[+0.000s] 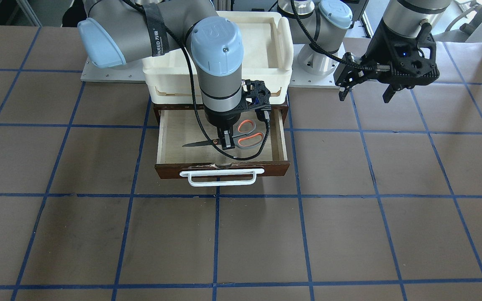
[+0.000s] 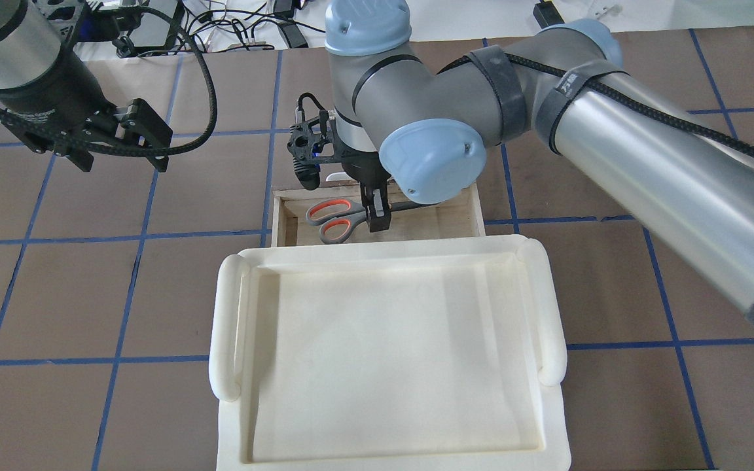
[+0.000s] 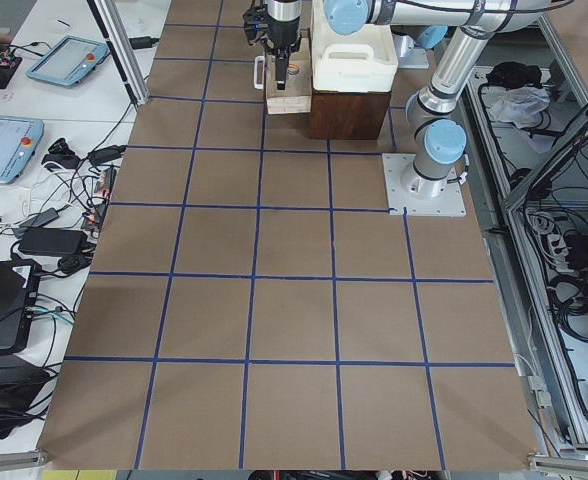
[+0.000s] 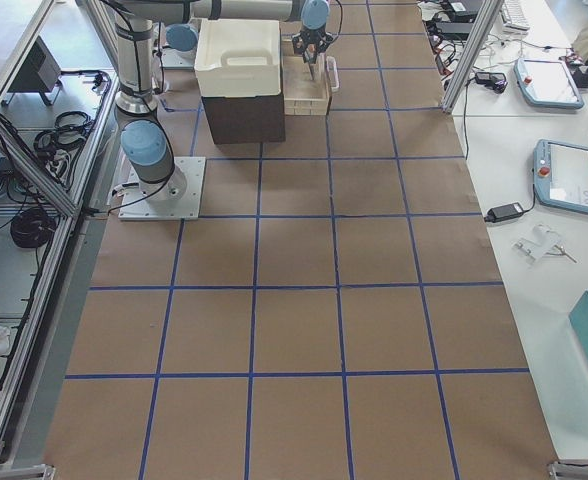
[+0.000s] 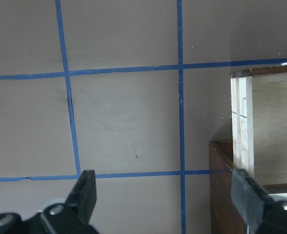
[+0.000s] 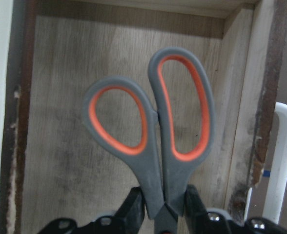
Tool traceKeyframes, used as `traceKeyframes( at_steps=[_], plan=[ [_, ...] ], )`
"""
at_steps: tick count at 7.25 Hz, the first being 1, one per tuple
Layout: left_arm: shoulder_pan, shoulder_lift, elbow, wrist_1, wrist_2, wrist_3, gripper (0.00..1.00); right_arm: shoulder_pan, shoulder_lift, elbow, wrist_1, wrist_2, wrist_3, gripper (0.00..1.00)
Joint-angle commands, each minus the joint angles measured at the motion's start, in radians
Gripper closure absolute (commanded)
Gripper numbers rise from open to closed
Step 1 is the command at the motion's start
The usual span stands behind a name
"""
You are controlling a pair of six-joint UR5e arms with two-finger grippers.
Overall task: Put scissors in drawer and close it
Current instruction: 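Lower the scissors into the drawer and open the right gripper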
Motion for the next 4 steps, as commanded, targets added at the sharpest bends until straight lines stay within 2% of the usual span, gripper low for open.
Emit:
traceKeyframes(
  at_steps=[1, 4],
  plan=[
    [0.0, -0.001, 0.0, 0.002, -0.002, -0.001, 0.0, 0.002, 0.004, 0.004, 0.01, -0.002, 0.007, 0.93],
    [0.0, 0.0, 0.0, 0.002, -0.002, -0.001, 0.0, 0.002, 0.008, 0.009, 0.009, 0.001, 0.042, 0.92]
  ],
)
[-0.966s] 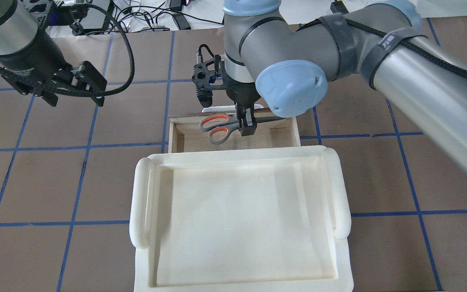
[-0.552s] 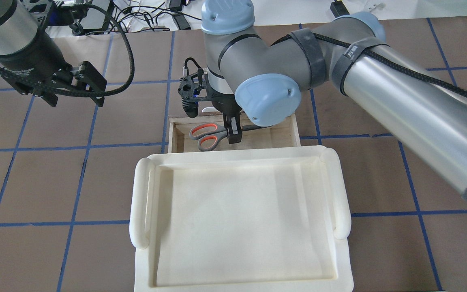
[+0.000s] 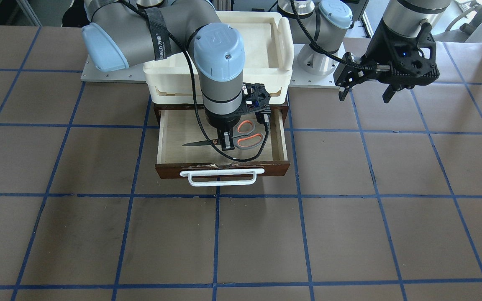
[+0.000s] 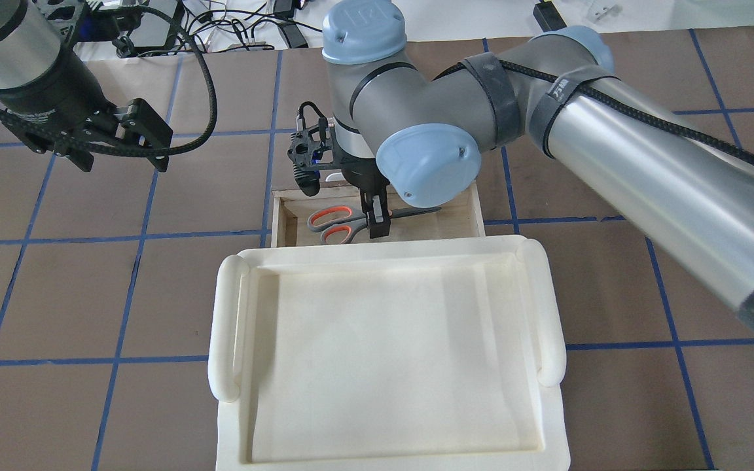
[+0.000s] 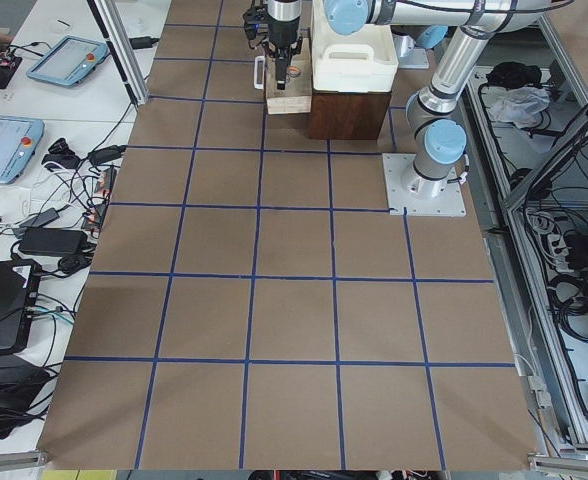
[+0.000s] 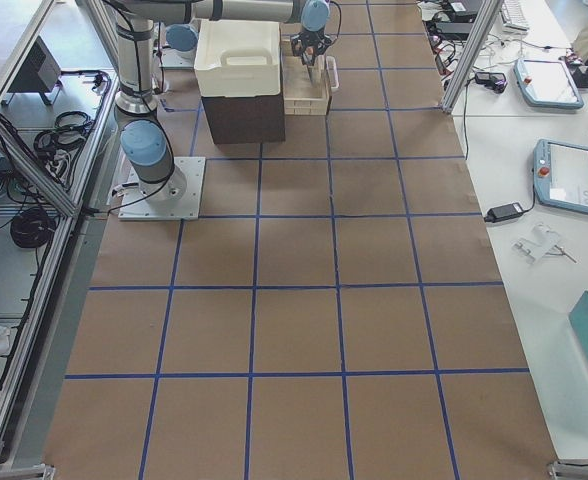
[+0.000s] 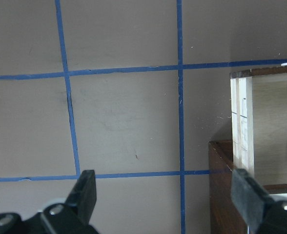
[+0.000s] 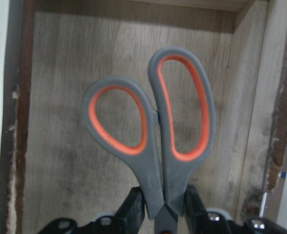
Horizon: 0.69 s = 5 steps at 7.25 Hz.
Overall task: Put scissors in drawer and close it
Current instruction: 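Lower the scissors into the drawer and open the right gripper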
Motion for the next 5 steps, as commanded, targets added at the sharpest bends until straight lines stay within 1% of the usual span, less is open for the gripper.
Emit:
traceKeyframes(
  at_steps=[1, 2, 3, 4, 5],
  plan=[
    [0.0, 0.001, 0.0, 0.0, 0.0, 0.0, 0.0, 0.001, 0.003, 0.001, -0.008, 0.015, 0.024, 0.91],
    [-0.002, 0.001, 0.0, 0.0, -0.001, 0.0, 0.0, 0.001, 0.005, 0.001, -0.01, 0.014, 0.048, 0.87],
    [-0.002, 0.001, 0.0, 0.002, -0.003, 0.0, 0.0, -0.001, 0.013, 0.001, -0.011, 0.011, 0.055, 0.78],
    [-0.002, 0.001, 0.0, 0.002, -0.003, 0.0, 0.0, -0.001, 0.014, 0.003, -0.01, 0.003, 0.065, 0.59],
    [-0.002, 0.001, 0.0, 0.002, -0.003, 0.0, 0.0, -0.001, 0.014, 0.003, -0.005, -0.002, 0.117, 0.42]
  ],
)
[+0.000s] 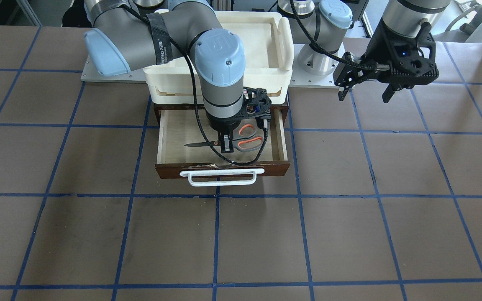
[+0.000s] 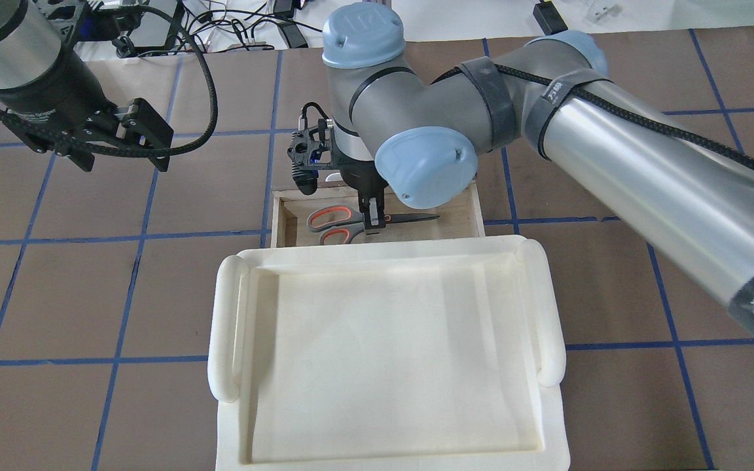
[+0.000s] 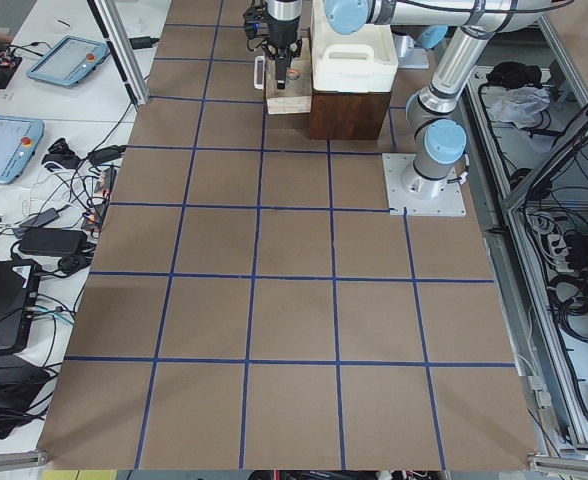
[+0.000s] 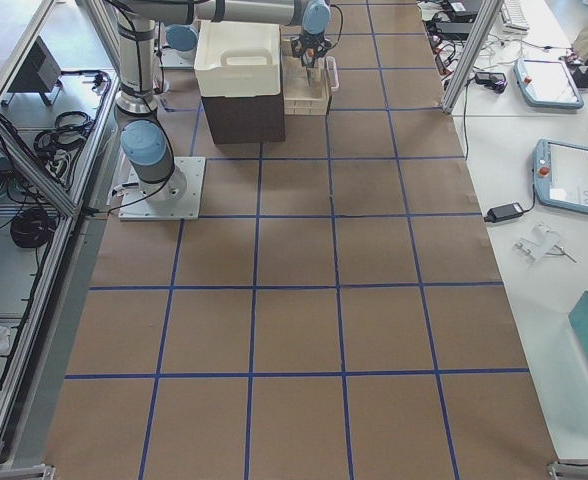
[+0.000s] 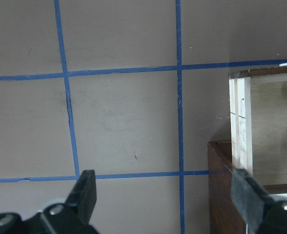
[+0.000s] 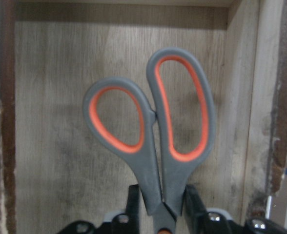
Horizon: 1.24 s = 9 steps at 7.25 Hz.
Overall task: Put scissors in drawer and close it
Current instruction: 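Raise the right gripper out of the drawer and back to rest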
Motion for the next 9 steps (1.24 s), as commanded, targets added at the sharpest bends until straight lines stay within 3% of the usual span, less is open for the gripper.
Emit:
traceKeyframes(
  at_steps=[1, 5, 9],
  plan=[
    [0.0, 0.0, 0.0, 0.0, 0.001, 0.0, 0.0, 0.0, 0.003, 0.001, 0.004, -0.008, 0.052, 0.36],
    [0.001, -0.006, 0.0, 0.003, 0.0, -0.011, 0.0, -0.046, -0.076, -0.012, -0.024, -0.063, 0.097, 0.33],
    [0.006, -0.009, 0.003, 0.005, 0.004, 0.0, 0.0, -0.323, -0.27, 0.004, 0.02, -0.065, 0.212, 0.28]
  ],
)
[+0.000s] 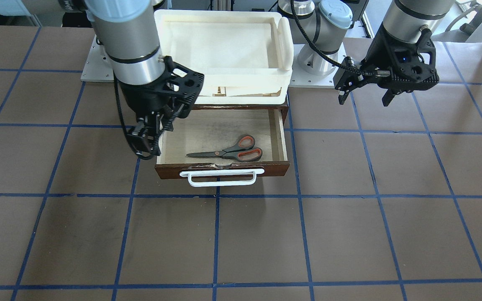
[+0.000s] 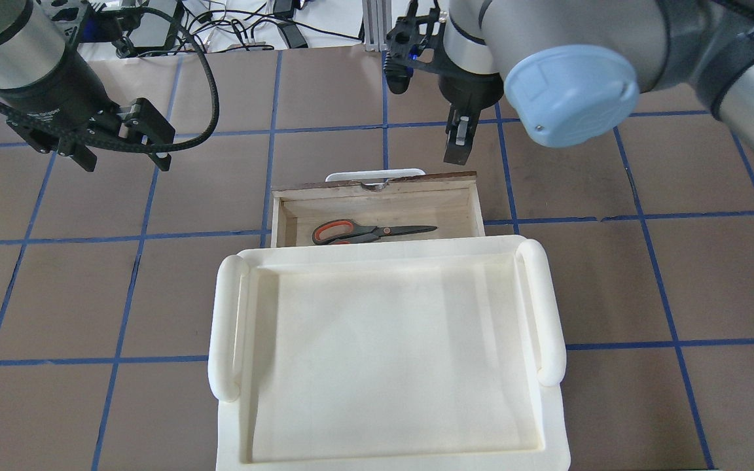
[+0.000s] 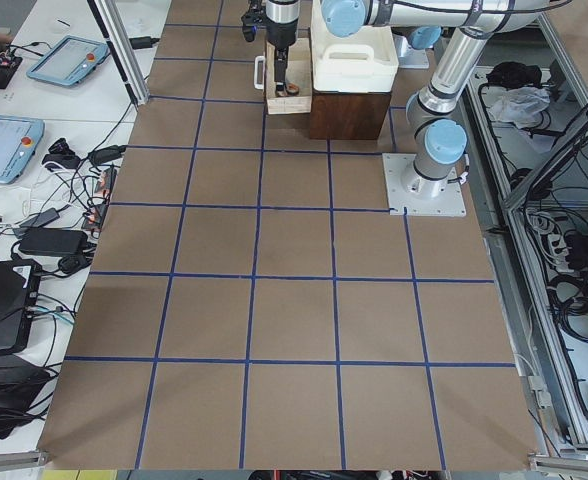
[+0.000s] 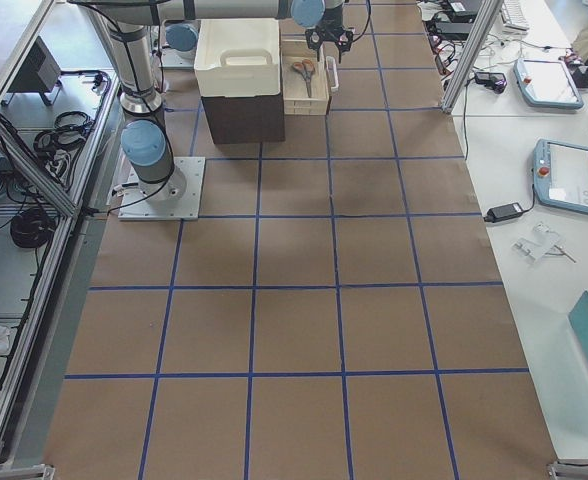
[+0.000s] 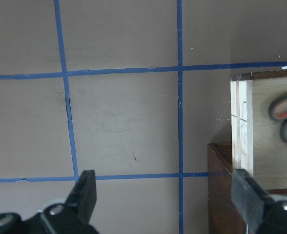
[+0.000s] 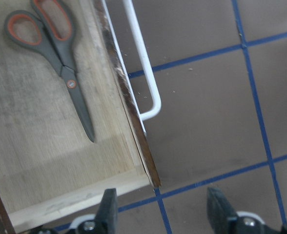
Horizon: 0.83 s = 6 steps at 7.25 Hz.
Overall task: Put scissors in drawer and close it
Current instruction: 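Raise the right gripper out of the drawer and back to rest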
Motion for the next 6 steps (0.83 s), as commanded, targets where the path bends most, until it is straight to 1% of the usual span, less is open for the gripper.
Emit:
traceKeyframes(
  at_steps=[1, 2, 4, 5, 6],
  plan=[
    [0.004, 0.003, 0.0, -0.009, 0.004, 0.005, 0.0, -0.119, -0.1, 0.005, 0.096, -0.001, 0.161, 0.27],
    [0.003, -0.001, 0.0, -0.011, 0.001, 0.005, 0.0, -0.142, -0.129, 0.014, 0.124, -0.001, 0.296, 0.24],
    [0.003, -0.021, 0.011, 0.0, 0.004, 0.002, 0.0, -0.15, -0.189, 0.031, 0.172, -0.001, 0.575, 0.22],
    [0.003, -0.023, 0.011, 0.0, 0.004, 0.002, 0.0, -0.146, -0.215, 0.034, 0.188, 0.011, 0.686, 0.22],
    [0.003, -0.021, 0.011, 0.0, 0.002, -0.005, 0.0, -0.147, -0.218, 0.049, 0.19, -0.001, 0.766, 0.22]
  ],
)
